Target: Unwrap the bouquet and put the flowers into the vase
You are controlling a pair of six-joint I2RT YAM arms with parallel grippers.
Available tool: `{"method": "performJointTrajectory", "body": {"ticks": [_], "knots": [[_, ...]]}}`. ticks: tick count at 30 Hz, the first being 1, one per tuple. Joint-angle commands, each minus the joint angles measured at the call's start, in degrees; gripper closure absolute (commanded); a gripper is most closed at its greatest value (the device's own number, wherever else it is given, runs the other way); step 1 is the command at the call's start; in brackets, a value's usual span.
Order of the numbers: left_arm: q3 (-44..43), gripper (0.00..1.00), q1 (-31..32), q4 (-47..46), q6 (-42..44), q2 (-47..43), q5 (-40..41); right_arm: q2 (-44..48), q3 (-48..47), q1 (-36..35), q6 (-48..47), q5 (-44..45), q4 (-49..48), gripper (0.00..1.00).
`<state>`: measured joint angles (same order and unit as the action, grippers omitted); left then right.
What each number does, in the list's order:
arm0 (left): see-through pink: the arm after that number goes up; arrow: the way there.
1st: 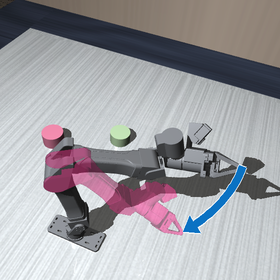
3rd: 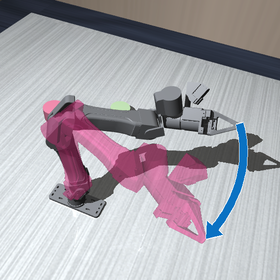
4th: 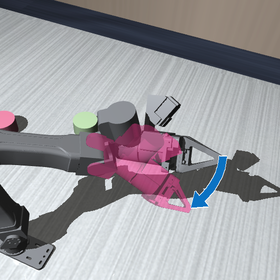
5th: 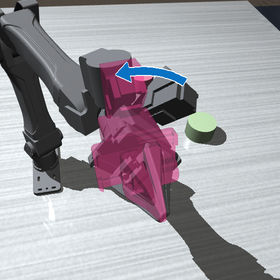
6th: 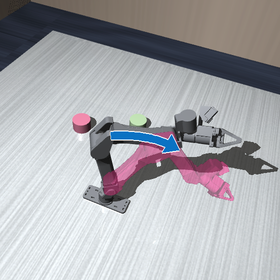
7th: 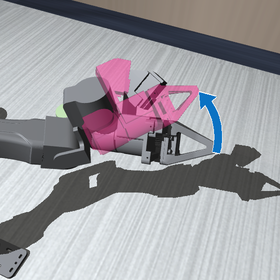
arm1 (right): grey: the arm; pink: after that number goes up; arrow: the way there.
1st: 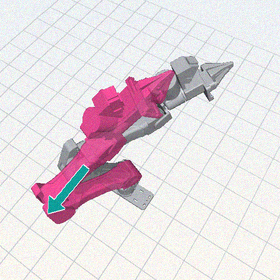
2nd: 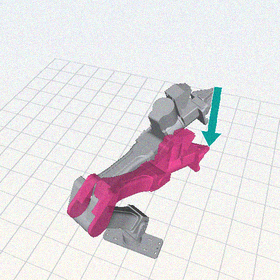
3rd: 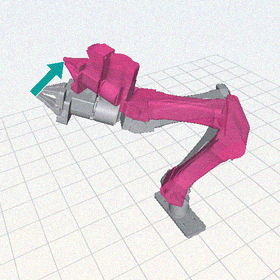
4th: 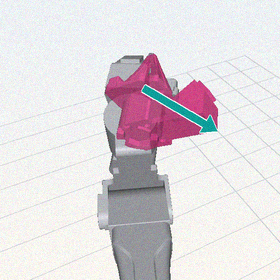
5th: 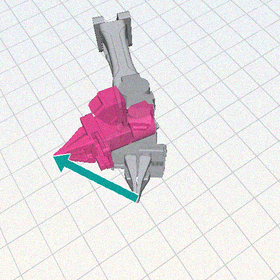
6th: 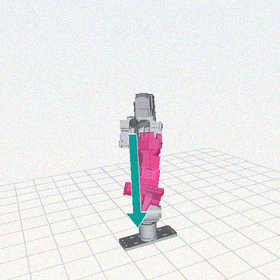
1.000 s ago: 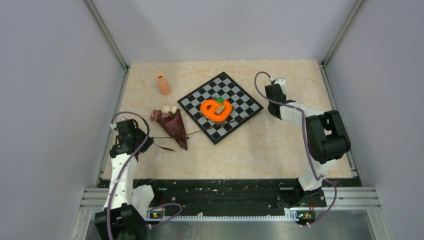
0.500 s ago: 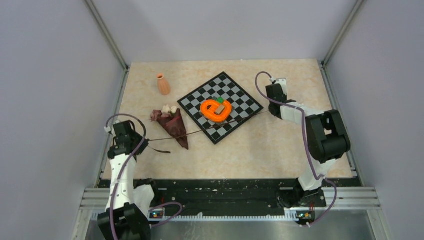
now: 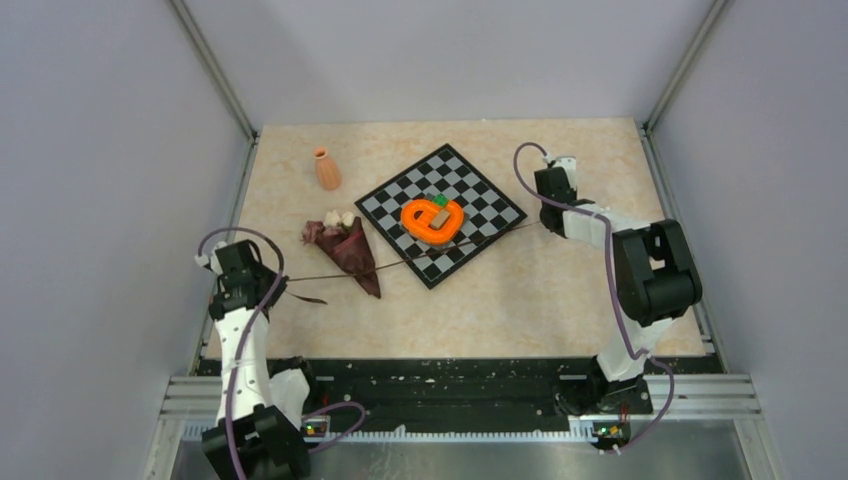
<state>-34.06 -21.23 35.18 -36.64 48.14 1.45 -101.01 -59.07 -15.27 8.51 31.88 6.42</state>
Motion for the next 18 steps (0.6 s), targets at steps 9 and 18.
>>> {"method": "performJointTrajectory", "body": {"ticks": [9,18], "knots": [[-3.7,1.0,-3.0,0.3,2.9,-0.1,1.9,-1.2,-2.4,1.8,-0.7,1.2,-1.6,1.0],[-4.7,1.0,-4.3,1.1,4.2,0.7,2.0,-1.6,-2.4,2.4,-0.6,1.2,-1.4,1.0]]}}
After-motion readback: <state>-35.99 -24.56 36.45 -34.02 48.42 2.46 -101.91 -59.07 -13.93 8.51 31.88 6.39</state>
